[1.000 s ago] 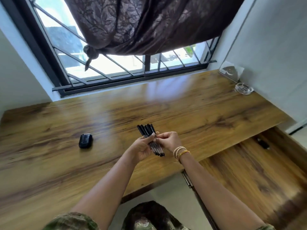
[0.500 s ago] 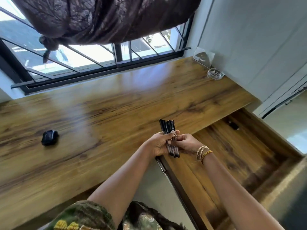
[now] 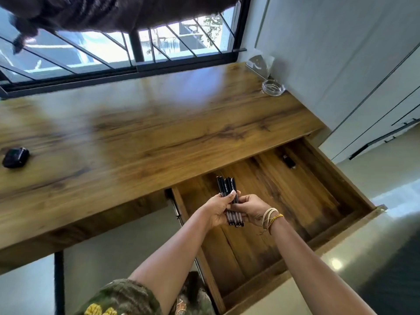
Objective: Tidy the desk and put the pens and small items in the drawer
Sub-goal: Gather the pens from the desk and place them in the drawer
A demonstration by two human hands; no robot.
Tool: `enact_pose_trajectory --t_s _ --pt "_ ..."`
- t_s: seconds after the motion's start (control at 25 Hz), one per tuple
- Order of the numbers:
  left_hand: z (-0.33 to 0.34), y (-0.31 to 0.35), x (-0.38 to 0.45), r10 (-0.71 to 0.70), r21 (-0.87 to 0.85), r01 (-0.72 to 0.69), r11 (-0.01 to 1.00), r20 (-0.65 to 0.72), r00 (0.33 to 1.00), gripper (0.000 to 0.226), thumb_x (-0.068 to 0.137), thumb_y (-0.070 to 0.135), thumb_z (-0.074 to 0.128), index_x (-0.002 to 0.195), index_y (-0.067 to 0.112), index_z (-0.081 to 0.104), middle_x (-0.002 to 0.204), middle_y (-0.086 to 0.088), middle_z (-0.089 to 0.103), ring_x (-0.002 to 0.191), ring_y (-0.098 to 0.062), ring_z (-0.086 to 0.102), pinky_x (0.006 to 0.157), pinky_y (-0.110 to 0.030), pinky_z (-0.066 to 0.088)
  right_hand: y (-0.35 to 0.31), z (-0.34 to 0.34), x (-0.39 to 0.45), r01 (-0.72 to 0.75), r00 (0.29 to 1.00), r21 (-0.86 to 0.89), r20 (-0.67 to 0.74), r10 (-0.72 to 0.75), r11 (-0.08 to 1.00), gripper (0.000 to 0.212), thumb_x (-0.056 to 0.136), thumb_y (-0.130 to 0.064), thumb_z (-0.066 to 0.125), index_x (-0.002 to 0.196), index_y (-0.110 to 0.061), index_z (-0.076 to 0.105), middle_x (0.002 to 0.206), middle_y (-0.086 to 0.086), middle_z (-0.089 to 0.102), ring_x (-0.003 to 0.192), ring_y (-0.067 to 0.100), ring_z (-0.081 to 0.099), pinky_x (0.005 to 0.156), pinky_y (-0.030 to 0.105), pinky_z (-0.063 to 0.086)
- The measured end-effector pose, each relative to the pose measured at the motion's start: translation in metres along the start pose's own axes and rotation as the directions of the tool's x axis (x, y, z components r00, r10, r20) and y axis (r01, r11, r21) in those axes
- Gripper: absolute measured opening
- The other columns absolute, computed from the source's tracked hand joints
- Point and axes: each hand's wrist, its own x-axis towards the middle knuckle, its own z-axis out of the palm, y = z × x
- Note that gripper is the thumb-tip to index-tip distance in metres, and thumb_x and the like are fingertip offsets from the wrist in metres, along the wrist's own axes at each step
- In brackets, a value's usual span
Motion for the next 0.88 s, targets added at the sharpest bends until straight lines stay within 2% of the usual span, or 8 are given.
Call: enact_pose_trajectory --t_s 0.08,0.24,0.36,0.48,0.6,0.68,0.8,0.88 --pt "0.006 -0.005 0.002 -0.013 0.029 0.013 0.999 -0.023 1.000 0.019 0.095 0.028 0.057 0.104 0.015 0.067 0.107 -0.013 0.067 0.104 -0.034 0.064 0.092 -0.057 0.050 0.003 -0.009 0.002 -0.027 0.999 0.037 0.018 0.027 0.999 0.035 0.080 -0.007 0.074 0.111 0.006 0.062 0.096 0.017 0.070 0.089 0.028 0.070 0.078 0.038 0.059" --pt "0.005 -0.014 0.009 -0.064 0.048 0.069 0.996 -0.099 0.993 0.026 0.092 0.036 0.059 0.113 0.022 0.067 0.119 -0.014 0.065 0.106 -0.034 0.065 0.089 -0.055 0.052 0.008 -0.013 0.011 -0.087 0.994 0.059 0.071 0.083 0.994 0.032 0.083 -0.003 0.070 0.112 0.006 0.060 0.092 0.015 0.069 0.083 0.025 0.070 0.067 0.031 0.060" --pt "-0.002 -0.019 0.011 -0.097 -0.004 0.099 0.995 -0.244 0.965 0.035 0.088 0.038 0.064 0.115 0.016 0.066 0.116 -0.017 0.064 0.100 -0.034 0.065 0.082 -0.049 0.056 0.012 -0.006 0.026 -0.115 0.987 -0.008 0.112 0.115 0.993 0.021 0.084 -0.003 0.069 0.102 0.004 0.061 0.087 0.015 0.068 0.080 0.025 0.069 0.066 0.033 0.058" --pt "-0.011 -0.020 0.015 -0.087 -0.088 0.053 0.995 -0.445 0.891 0.038 0.085 0.032 0.069 0.112 0.006 0.060 0.110 -0.015 0.065 0.094 -0.030 0.063 0.071 -0.039 0.052 0.014 0.011 0.047 -0.127 0.987 -0.037 0.095 0.130 0.991 0.011 0.083 -0.002 0.069 0.090 -0.001 0.060 0.079 0.014 0.066 0.068 0.023 0.068 0.055 0.031 0.057" --pt "-0.022 -0.019 0.024 -0.071 -0.181 -0.051 0.982 -0.608 0.791 0.031 0.089 0.018 0.065 0.117 0.005 0.058 0.113 -0.015 0.065 0.097 -0.029 0.061 0.067 -0.035 0.050 0.014 0.032 0.070 -0.135 0.990 -0.113 0.021 0.138 0.984 0.016 0.077 -0.008 0.077 0.080 -0.006 0.061 0.076 0.013 0.066 0.061 0.021 0.066 0.050 0.030 0.056" --pt "-0.031 -0.019 0.032 -0.068 -0.202 -0.091 0.975 -0.665 0.744 0.029 0.091 0.012 0.061 0.119 0.004 0.057 0.113 -0.016 0.065 0.098 -0.030 0.062 0.074 -0.040 0.054 0.025 0.040 0.105 -0.119 0.993 -0.188 0.004 0.122 0.975 0.034 0.066 -0.020 0.086 0.085 -0.006 0.062 0.084 0.017 0.069 0.067 0.026 0.067 0.060 0.037 0.060" --pt "-0.034 -0.020 0.040 -0.052 -0.194 -0.139 0.971 -0.740 0.670 0.012 0.095 0.009 0.052 0.104 0.002 0.054 0.106 -0.015 0.061 0.100 -0.031 0.060 0.090 -0.041 0.053 0.042 0.045 0.153 -0.106 0.994 -0.264 -0.021 0.104 0.959 0.077 0.053 -0.033 0.090 0.114 -0.001 0.056 0.107 0.017 0.069 0.093 0.031 0.068 0.089 0.048 0.055" --pt "-0.030 -0.015 0.039 -0.016 -0.148 -0.162 0.976 -0.785 0.619 0.015 0.097 0.007 0.046 0.109 0.004 0.054 0.110 -0.013 0.059 0.105 -0.032 0.059 0.089 -0.039 0.051 0.017 0.055 0.130 -0.110 0.993 -0.314 -0.078 0.090 0.943 0.065 0.066 -0.025 0.085 0.116 0.001 0.053 0.105 0.013 0.067 0.099 0.029 0.065 0.090 0.039 0.053"
